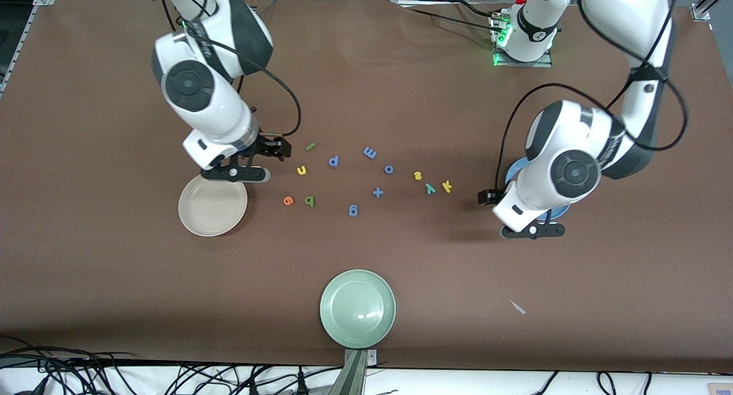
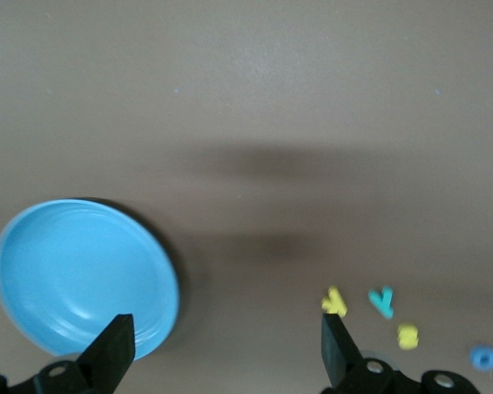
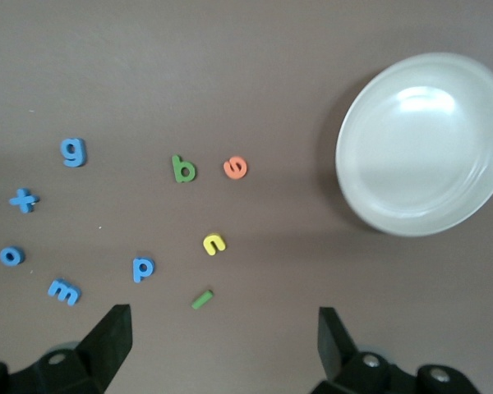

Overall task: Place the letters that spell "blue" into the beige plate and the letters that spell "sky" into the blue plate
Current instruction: 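Move both grippers down toward the scattered foam letters, then grasp the yellow k with the left gripper while the right gripper grasps green stick, then place the k on the blue plate while the right gripper drops stick on white plate, then grasp the teal y with the left gripper while the right gripper reaches letters, then place the teal y on the blue plate with the left gripper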

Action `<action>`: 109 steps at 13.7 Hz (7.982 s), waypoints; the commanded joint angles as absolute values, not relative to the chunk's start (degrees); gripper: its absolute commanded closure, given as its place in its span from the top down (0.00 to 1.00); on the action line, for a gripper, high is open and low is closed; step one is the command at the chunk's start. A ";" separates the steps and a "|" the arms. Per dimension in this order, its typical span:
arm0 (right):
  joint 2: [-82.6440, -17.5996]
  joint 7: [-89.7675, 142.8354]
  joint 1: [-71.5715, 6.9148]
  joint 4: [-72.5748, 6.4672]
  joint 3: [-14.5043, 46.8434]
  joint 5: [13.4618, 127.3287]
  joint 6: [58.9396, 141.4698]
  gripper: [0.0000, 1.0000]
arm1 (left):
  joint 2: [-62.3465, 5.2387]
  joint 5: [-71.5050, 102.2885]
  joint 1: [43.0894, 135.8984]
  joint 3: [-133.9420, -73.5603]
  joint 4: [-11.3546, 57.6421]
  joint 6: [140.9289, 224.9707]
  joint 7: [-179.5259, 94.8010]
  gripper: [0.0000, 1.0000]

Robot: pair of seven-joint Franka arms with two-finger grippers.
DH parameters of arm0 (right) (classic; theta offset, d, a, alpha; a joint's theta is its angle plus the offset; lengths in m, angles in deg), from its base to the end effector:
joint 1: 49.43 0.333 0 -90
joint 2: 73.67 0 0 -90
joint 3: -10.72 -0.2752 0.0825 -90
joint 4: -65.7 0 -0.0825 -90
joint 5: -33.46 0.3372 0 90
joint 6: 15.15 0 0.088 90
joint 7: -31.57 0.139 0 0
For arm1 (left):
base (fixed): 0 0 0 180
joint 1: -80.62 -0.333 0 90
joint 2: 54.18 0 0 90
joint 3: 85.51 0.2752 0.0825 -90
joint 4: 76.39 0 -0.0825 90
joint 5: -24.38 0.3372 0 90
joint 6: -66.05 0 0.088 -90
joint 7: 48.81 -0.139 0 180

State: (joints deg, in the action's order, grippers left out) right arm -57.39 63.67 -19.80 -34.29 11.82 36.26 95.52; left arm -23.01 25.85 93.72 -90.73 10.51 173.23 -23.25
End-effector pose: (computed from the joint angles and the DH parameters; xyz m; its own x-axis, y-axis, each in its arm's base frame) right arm 0.4976 0.2766 0.3520 0.9913 -0.0818 -0.1033 -0.0802 -0.9966 0.0194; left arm 0.5814 -0.1834 0.2878 0.9755 0.1280 -0.1789 0.1193 -0.9911 -0.0585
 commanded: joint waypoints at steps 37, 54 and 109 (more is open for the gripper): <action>-50.03 90.45 -6.18 -65.52 12.39 36.19 138.92 0.52 | -23.14 23.86 97.06 -95.62 33.84 198.80 8.14 0.05; -54.87 43.64 -10.38 -48.38 32.87 36.54 109.56 0.00 | -22.27 30.98 75.96 -95.71 28.11 183.30 -35.72 0.65; -43.36 52.31 -11.98 -40.64 25.66 41.72 115.44 0.74 | -21.31 40.20 67.08 -106.52 26.00 172.84 -41.78 0.56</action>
State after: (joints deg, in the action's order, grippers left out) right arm -45.24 54.50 -10.70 -41.15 25.94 42.37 113.22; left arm -20.79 38.07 67.65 -105.89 25.02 172.04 -41.06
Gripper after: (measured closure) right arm 0.308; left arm 0.736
